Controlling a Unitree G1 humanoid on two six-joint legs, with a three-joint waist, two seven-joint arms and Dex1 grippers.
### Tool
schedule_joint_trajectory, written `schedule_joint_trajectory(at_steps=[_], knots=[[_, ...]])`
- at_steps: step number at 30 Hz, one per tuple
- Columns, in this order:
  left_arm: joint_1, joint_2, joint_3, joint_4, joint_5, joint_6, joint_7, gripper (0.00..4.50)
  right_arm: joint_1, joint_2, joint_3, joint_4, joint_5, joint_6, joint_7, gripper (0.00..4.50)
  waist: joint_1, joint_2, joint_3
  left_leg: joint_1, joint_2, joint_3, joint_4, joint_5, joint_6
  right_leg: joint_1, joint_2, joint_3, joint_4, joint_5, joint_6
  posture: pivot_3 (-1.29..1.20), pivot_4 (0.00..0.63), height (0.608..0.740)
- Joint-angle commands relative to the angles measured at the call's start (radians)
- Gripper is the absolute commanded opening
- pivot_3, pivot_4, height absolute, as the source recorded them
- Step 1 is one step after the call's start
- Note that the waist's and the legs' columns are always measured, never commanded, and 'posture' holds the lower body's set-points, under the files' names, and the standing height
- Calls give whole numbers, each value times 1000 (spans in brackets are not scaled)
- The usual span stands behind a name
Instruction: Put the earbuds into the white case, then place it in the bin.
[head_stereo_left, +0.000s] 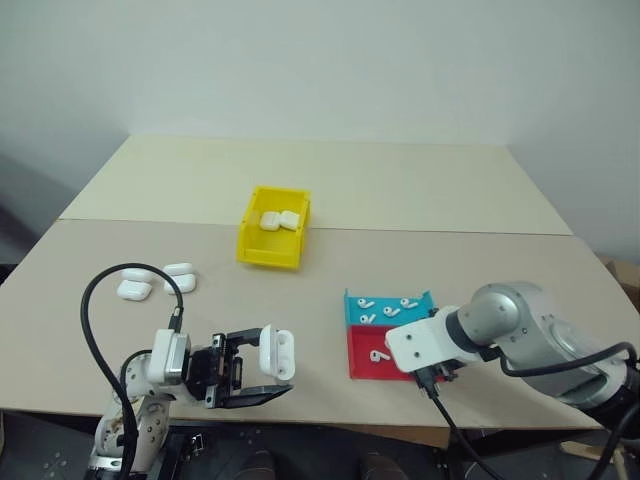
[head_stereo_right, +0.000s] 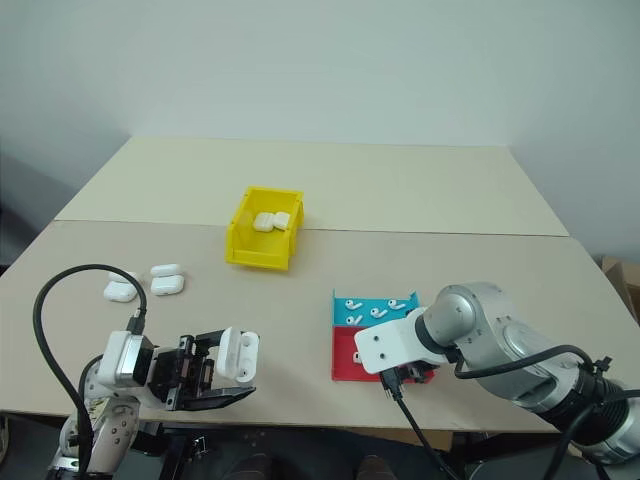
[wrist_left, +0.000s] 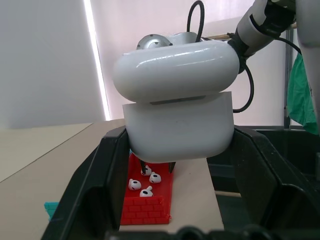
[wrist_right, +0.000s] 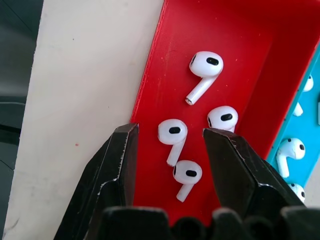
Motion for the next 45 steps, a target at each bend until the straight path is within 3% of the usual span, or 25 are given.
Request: schedule_joint_trajectory(at_steps=[1,15,18,33,36,45], knots=[[6,4,12,-40,-19,-13,-3,2726,-11,7,4,1,-35,-35,13,2509,0,0,0,0,0,0,0,0,0,0,0,0,0,0,0,0,150,740],[15,8,11,-58,-9,-11,15,2726,7,43,5,59,-97,-100,33,2509,-1,0,0,0,0,0,0,0,0,0,0,0,0,0,0,0,150,740],[18,5,7,-54,-3,-17,16,2726,12,47,2,56,-105,-100,33,1993,-1,0,0,0,0,0,0,0,0,0,0,0,0,0,0,0,150,740],[16,5,3,-53,7,-20,28,2726,18,65,-1,70,-140,-132,35,1993,-1,0,0,0,0,0,0,0,0,0,0,0,0,0,0,0,150,740],[16,5,1,-54,11,-21,31,2726,21,69,-3,75,-147,-138,32,1447,-1,0,0,0,0,0,0,0,0,0,0,0,0,0,0,0,150,740],[15,3,-3,-51,19,-27,35,2726,26,74,-7,86,-162,-161,34,1447,-1,0,0,1,0,0,0,0,0,1,0,0,0,0,0,0,150,740]])
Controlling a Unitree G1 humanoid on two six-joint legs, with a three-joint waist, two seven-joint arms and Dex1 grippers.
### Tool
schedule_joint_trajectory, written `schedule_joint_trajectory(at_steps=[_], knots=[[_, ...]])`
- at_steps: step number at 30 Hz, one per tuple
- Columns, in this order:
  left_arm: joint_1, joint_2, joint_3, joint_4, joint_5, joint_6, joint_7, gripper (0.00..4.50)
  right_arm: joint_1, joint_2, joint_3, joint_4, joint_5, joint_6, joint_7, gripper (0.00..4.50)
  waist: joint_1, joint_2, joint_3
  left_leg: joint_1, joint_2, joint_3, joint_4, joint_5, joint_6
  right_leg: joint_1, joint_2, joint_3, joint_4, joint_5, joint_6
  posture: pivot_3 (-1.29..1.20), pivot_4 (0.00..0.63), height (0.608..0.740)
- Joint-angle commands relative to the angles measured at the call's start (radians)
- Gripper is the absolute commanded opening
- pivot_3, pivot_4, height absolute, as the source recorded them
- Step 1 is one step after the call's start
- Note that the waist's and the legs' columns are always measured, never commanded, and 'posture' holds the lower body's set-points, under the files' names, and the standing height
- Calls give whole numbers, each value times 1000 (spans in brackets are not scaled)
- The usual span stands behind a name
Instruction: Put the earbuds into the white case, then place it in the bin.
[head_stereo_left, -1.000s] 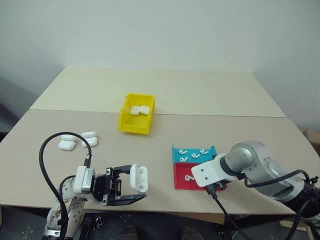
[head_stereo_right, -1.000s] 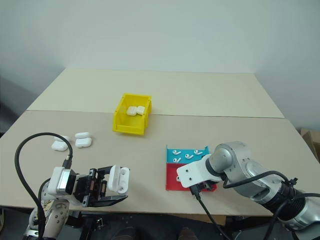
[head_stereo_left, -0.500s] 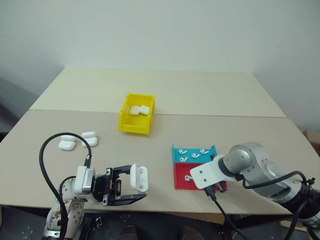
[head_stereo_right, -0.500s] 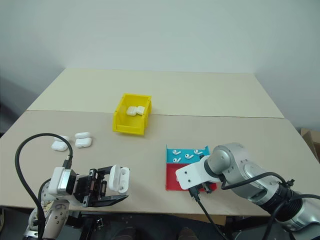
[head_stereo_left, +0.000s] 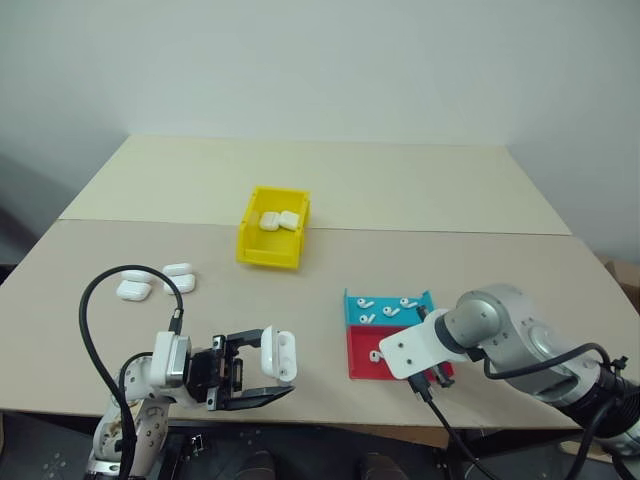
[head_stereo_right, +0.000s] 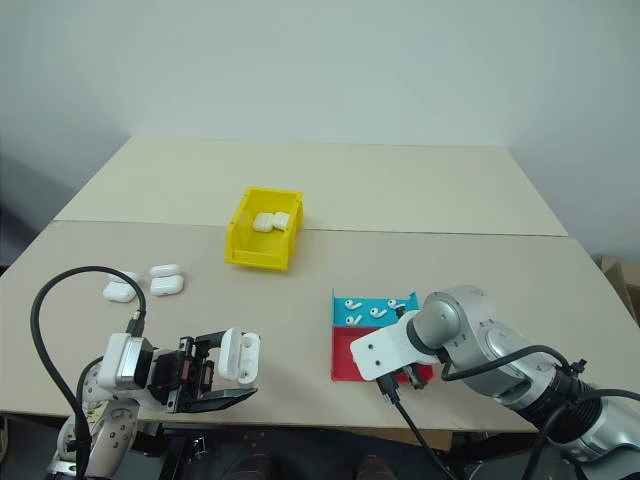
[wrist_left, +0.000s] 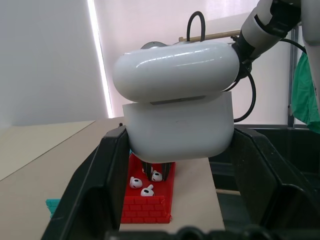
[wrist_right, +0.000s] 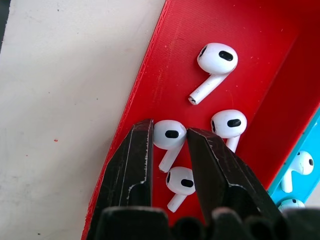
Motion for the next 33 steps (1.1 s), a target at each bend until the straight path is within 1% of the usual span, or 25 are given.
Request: schedule_joint_trajectory(at_steps=[1,2,5,13,16,21,24,26,29,31,33], knots=[[-2,-1,-1,-30,4,-25,2,2726,3,3,-23,7,-14,-18,1,1447,0,0,0,0,0,0,0,0,0,0,0,0,0,0,0,0,150,740],[-1,-1,-1,-32,5,-24,4,2726,4,3,-24,9,-16,-19,0,1447,0,0,0,0,0,0,0,0,0,0,0,0,0,0,0,0,150,740],[1,0,0,-34,7,-24,6,2726,8,2,-25,14,-22,-26,-2,892,0,0,0,0,0,0,0,0,0,0,0,0,0,0,0,0,150,740],[-4,0,3,-42,-12,-9,11,2726,13,13,-39,5,-28,-12,0,892,0,0,0,1,0,0,0,0,0,1,0,0,0,0,0,0,150,740],[-18,-8,5,-90,-57,49,69,2726,23,9,-86,-40,12,31,12,892,0,0,0,1,0,0,0,0,0,1,0,0,0,0,0,0,150,740],[-47,-11,2,-187,-152,147,148,2726,43,1,-287,-166,178,190,23,892,3,0,0,-1,0,0,0,0,0,0,0,0,0,0,0,0,150,740],[-54,-1,11,-217,-205,201,166,2726,64,21,-468,-213,322,307,10,892,2,0,0,-1,0,-1,0,0,0,0,0,0,0,0,0,0,150,740],[-60,9,18,-218,-227,224,156,2726,82,39,-575,-231,401,350,-17,892,2,0,0,-1,0,-1,0,0,0,0,0,0,0,0,0,0,150,740],[-63,22,22,-213,-243,237,120,2726,83,89,-711,-250,528,412,-63,892,-2,0,0,0,0,-1,0,0,0,1,0,0,0,0,0,0,150,740],[-66,24,22,-208,-242,242,108,2726,77,151,-807,-259,623,409,-105,892,-2,0,0,0,0,-1,0,0,0,1,0,0,0,0,0,0,150,740],[-74,21,24,-199,-239,242,98,2726,71,197,-865,-262,690,381,-150,892,-1,0,0,0,0,-1,0,0,0,1,1,0,0,0,0,0,150,740]])
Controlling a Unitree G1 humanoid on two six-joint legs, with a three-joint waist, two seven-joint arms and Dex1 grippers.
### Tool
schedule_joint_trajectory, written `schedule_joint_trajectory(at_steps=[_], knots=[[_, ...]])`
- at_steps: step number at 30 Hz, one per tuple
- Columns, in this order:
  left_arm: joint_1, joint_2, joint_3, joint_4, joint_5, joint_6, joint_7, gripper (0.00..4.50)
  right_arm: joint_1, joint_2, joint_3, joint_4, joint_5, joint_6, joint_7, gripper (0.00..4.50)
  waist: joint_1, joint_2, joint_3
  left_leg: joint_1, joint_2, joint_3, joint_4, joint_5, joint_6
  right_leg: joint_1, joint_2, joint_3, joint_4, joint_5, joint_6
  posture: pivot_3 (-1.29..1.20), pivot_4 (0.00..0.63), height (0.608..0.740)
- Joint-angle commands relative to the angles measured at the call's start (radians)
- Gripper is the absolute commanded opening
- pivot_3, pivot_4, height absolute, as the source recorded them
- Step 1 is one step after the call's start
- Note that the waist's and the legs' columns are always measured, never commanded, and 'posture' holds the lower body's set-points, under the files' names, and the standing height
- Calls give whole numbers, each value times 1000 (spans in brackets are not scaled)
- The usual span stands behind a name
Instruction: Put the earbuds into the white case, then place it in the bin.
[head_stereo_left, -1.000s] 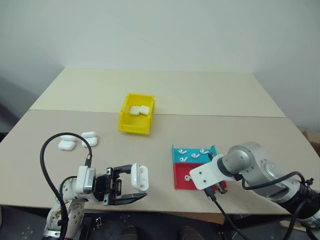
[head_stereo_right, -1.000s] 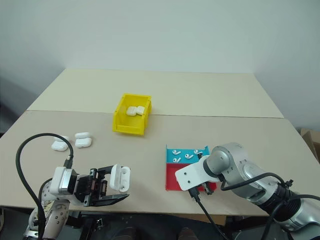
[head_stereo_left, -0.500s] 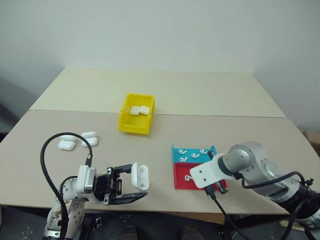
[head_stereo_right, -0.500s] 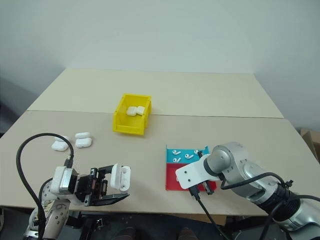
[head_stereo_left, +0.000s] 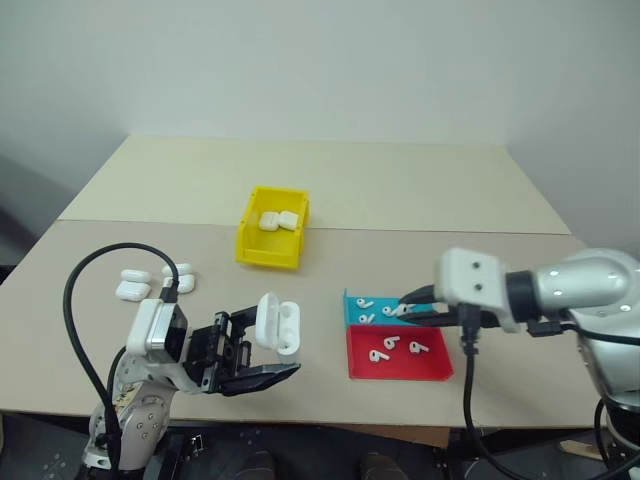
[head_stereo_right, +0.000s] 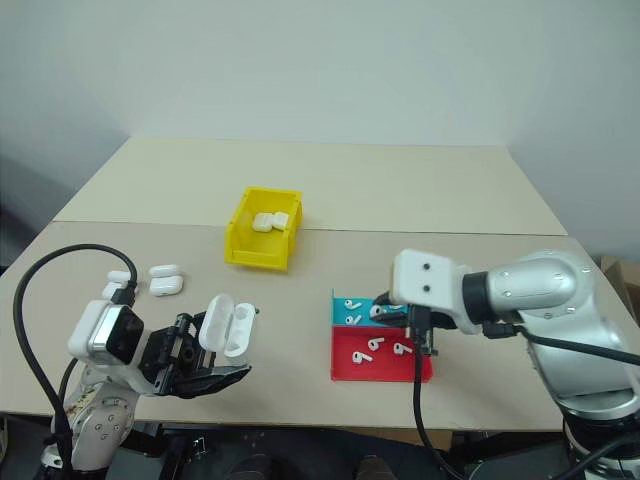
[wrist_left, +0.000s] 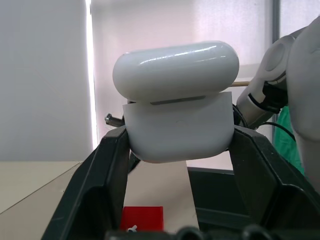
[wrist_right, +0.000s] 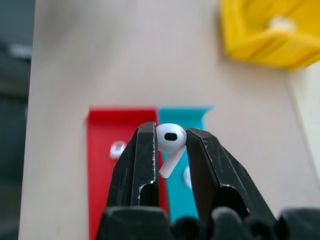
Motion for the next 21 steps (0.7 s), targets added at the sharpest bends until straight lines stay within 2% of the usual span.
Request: schedule_joint_trajectory(at_steps=[1,4,9,16,21], knots=[[-28,1,14,-9,-4,-15,-35,2726,-27,87,-141,-31,159,-40,-89,892,2,0,0,0,0,0,0,0,0,0,0,0,0,0,0,0,150,740],[-59,-1,2,12,34,-46,-77,2726,-44,213,-192,-19,287,-101,-174,892,1,0,0,0,0,0,0,0,0,0,0,0,0,0,0,0,150,740],[-133,-35,-8,46,71,-84,-87,2726,-48,314,-156,22,378,-262,-221,892,2,0,0,-1,0,0,0,0,0,0,0,0,0,0,0,0,150,740],[-238,-111,-24,124,135,-155,-77,2726,-106,335,-114,83,496,-355,-256,892,1,0,0,-1,0,0,0,0,0,0,0,0,0,0,0,0,150,740],[-269,-145,-45,167,174,-182,-74,2726,-96,323,-61,104,500,-424,-248,892,0,0,0,-1,0,-1,0,0,1,0,1,0,0,0,0,0,150,740]])
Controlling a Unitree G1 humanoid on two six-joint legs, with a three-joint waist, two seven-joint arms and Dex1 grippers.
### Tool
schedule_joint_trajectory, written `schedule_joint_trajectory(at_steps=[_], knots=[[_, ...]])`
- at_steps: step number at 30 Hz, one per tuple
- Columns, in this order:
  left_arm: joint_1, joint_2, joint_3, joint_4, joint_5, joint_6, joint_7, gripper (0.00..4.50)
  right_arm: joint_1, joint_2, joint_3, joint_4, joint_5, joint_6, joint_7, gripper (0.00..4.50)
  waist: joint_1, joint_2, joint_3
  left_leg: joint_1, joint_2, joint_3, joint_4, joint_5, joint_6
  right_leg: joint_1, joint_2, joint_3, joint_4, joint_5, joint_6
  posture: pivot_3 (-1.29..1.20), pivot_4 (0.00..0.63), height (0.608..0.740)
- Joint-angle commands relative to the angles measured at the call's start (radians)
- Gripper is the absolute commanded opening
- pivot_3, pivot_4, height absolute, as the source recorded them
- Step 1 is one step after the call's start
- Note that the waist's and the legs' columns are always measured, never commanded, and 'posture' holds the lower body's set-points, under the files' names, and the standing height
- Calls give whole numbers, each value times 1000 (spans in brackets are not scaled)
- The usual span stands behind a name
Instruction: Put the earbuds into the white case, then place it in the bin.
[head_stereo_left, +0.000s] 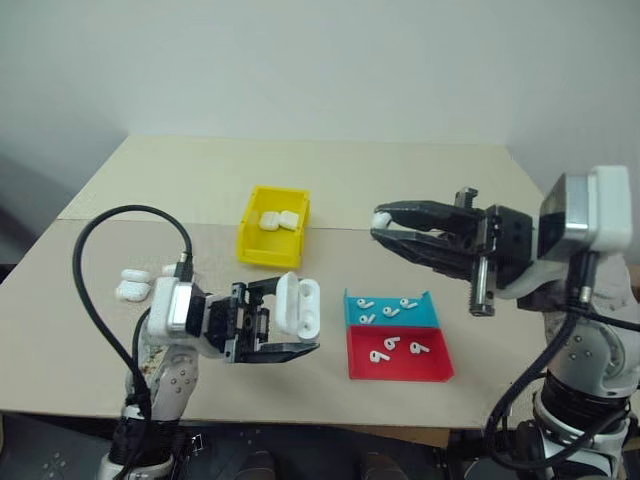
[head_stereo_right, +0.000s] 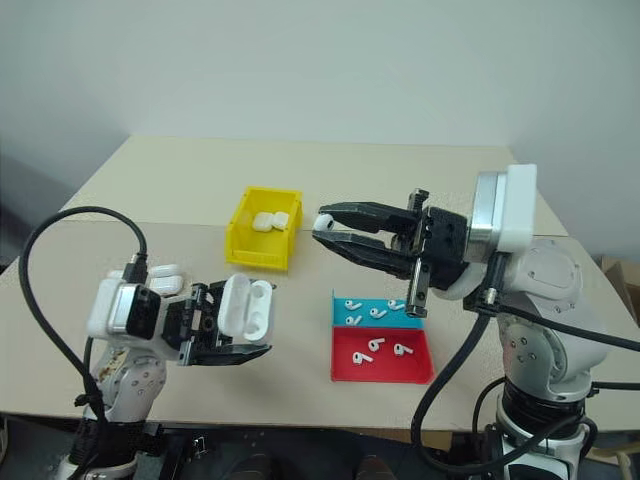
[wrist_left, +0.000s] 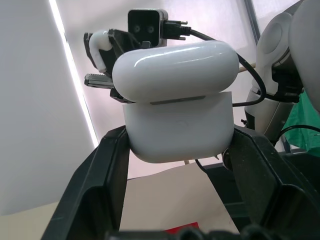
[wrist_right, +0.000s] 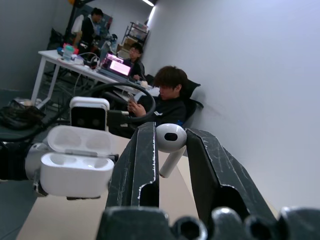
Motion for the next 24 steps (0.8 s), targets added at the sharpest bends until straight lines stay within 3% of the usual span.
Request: schedule_joint_trajectory(at_steps=[1,9,24], knots=[[-29,-16,-15,8,24,-30,8,2726,-6,-7,27,0,10,-75,5,892,1,0,0,0,0,0,0,0,0,0,0,0,0,0,0,0,150,740],[-95,-47,-43,47,53,-39,17,2726,0,1,126,54,-44,-219,38,892,0,0,0,0,0,0,0,0,0,0,0,0,0,0,0,0,150,740],[-131,-66,-44,59,62,-30,48,2726,5,-17,196,82,-75,-290,40,892,2,0,0,0,0,0,0,0,0,0,0,0,0,0,0,0,150,740]])
